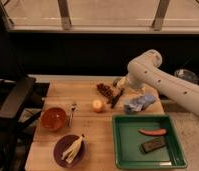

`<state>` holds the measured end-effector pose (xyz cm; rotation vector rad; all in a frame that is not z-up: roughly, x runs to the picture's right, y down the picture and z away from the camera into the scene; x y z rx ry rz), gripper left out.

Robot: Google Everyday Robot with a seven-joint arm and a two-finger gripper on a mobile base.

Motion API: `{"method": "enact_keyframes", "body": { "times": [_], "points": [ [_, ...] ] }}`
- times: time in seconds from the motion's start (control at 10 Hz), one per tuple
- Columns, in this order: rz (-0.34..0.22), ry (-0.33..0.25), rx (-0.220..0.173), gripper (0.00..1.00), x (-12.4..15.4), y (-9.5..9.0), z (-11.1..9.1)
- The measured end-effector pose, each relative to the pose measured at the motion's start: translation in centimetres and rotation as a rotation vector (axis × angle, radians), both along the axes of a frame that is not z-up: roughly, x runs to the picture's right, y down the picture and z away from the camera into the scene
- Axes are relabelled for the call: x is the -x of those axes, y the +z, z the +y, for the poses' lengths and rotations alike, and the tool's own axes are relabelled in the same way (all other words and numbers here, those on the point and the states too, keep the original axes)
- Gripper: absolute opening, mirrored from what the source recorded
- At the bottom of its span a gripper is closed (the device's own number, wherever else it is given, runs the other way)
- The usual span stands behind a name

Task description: Place brush in tray

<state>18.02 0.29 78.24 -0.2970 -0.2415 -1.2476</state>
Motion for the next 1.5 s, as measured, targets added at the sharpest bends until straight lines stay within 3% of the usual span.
{"method": "enact_keyframes", "body": {
  "times": [0.3, 0.5, 1.1, 1.5],
  "points": [
    [-0.06, -0.005, 0.021, 0.8, 1.8, 3.8, -0.9],
    [-0.083, 0.013, 0.035, 0.8, 2.7, 5.3, -1.4],
    [-0.079, 0.011, 0.036, 0.8, 2.5, 5.4, -1.3],
    [-0.085, -0.095, 0.019, 0.8, 4.9, 7.0, -1.9]
  ]
}}
